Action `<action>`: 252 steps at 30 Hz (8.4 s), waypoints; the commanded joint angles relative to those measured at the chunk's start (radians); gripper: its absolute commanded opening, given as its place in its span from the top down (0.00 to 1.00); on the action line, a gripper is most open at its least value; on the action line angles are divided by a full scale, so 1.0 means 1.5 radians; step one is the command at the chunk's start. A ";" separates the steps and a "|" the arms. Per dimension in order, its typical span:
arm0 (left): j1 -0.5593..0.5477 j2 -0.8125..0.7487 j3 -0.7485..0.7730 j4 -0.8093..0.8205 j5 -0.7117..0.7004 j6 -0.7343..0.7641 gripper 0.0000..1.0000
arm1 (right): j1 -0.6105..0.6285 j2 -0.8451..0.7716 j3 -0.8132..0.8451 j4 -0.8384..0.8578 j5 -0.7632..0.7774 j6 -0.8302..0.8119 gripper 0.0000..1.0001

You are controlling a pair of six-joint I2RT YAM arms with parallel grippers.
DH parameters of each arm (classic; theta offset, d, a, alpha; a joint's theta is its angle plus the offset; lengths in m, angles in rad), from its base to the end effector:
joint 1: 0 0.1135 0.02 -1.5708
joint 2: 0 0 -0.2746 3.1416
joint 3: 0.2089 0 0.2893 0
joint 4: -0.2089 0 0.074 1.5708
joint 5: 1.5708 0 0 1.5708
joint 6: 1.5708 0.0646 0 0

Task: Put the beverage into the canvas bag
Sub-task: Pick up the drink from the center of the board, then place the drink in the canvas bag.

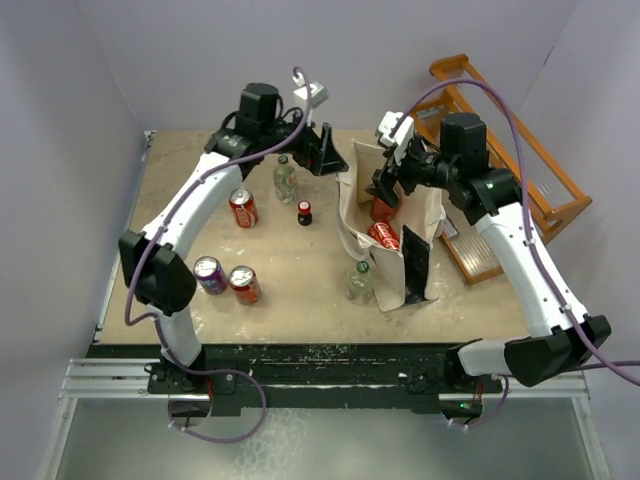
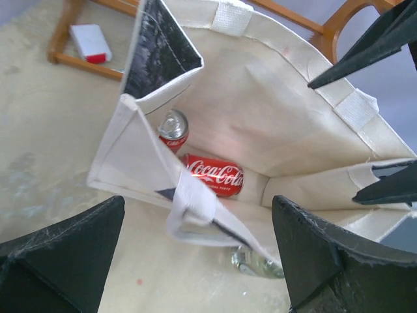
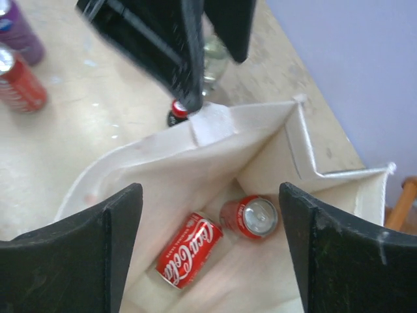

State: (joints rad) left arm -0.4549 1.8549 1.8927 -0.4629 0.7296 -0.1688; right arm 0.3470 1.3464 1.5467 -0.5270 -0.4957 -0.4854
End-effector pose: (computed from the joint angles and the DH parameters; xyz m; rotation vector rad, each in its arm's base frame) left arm 0.4202 -0.2534 0.3974 0.7709 1.9049 -1.1201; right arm 0.3170 0.1473 0.4543 -1.0513 1.5510 0.3740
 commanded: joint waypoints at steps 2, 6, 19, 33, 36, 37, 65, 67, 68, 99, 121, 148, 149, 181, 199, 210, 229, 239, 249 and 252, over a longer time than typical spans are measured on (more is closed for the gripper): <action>0.085 -0.128 -0.047 0.008 -0.005 0.073 0.03 | 0.060 -0.003 0.069 -0.157 -0.112 -0.083 0.17; 0.146 -0.176 -0.105 0.001 -0.034 0.104 0.02 | 0.205 0.020 0.063 -0.203 -0.018 -0.154 0.17; 0.205 -0.250 -0.216 -0.024 -0.144 0.162 0.01 | 0.378 0.112 -0.019 -0.258 0.079 -0.227 0.20; 0.205 -0.266 -0.267 0.020 -0.147 0.174 0.01 | 0.307 0.100 -0.073 -0.330 0.140 -0.242 0.27; 0.205 -0.262 -0.265 0.021 -0.147 0.173 0.01 | 0.296 0.092 -0.082 -0.338 0.150 -0.242 0.28; 0.205 -0.261 -0.266 0.021 -0.146 0.173 0.01 | 0.295 0.087 -0.086 -0.338 0.155 -0.241 0.29; 0.205 -0.277 -0.288 0.040 -0.130 0.157 0.01 | 0.281 0.056 -0.162 -0.279 0.141 -0.203 0.70; 0.205 -0.277 -0.289 0.045 -0.129 0.154 0.01 | 0.281 0.050 -0.157 -0.274 0.133 -0.200 0.75; 0.205 -0.277 -0.291 0.048 -0.127 0.154 0.01 | 0.281 0.045 -0.154 -0.270 0.128 -0.198 0.77; 0.206 -0.295 -0.310 0.053 -0.100 0.178 0.08 | 0.291 0.054 0.222 -0.197 0.059 -0.011 1.00; 0.204 -0.277 -0.308 0.065 -0.072 0.149 0.11 | 0.223 0.090 0.506 -0.176 0.346 0.117 1.00; 0.012 -0.069 -0.069 0.133 0.001 -0.018 0.17 | -0.017 -0.029 0.185 -0.134 0.205 0.141 1.00; 0.007 -0.056 -0.058 0.131 0.003 -0.026 0.19 | -0.021 -0.032 0.179 -0.137 0.192 0.138 1.00; -0.044 0.023 -0.065 0.153 -0.010 -0.080 0.64 | -0.032 0.024 -0.013 -0.074 0.126 0.051 1.00; -0.045 0.024 -0.069 0.163 0.007 -0.085 1.00 | -0.031 0.049 -0.080 -0.022 0.223 0.057 1.00; -0.045 0.019 -0.071 0.162 0.015 -0.074 1.00 | -0.031 0.058 -0.057 -0.039 0.218 0.068 1.00; -0.045 0.018 -0.055 0.147 0.021 -0.051 1.00 | -0.031 0.015 -0.019 -0.137 0.126 0.024 1.00; -0.045 0.021 -0.050 0.142 0.023 -0.050 1.00 | -0.031 0.032 -0.015 -0.192 0.058 -0.026 1.00; -0.045 0.019 -0.054 0.142 0.020 -0.049 1.00 | -0.031 0.076 -0.058 -0.138 0.183 -0.020 1.00; -0.045 0.020 -0.056 0.142 0.020 -0.048 1.00 | -0.031 0.084 -0.057 -0.124 0.213 0.001 1.00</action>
State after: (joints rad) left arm -0.5198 1.9282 1.7866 -0.2741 0.7380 -0.2687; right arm 0.3016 1.4479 1.4593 -0.7872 -0.2737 -0.5007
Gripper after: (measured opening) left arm 0.135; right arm 0.339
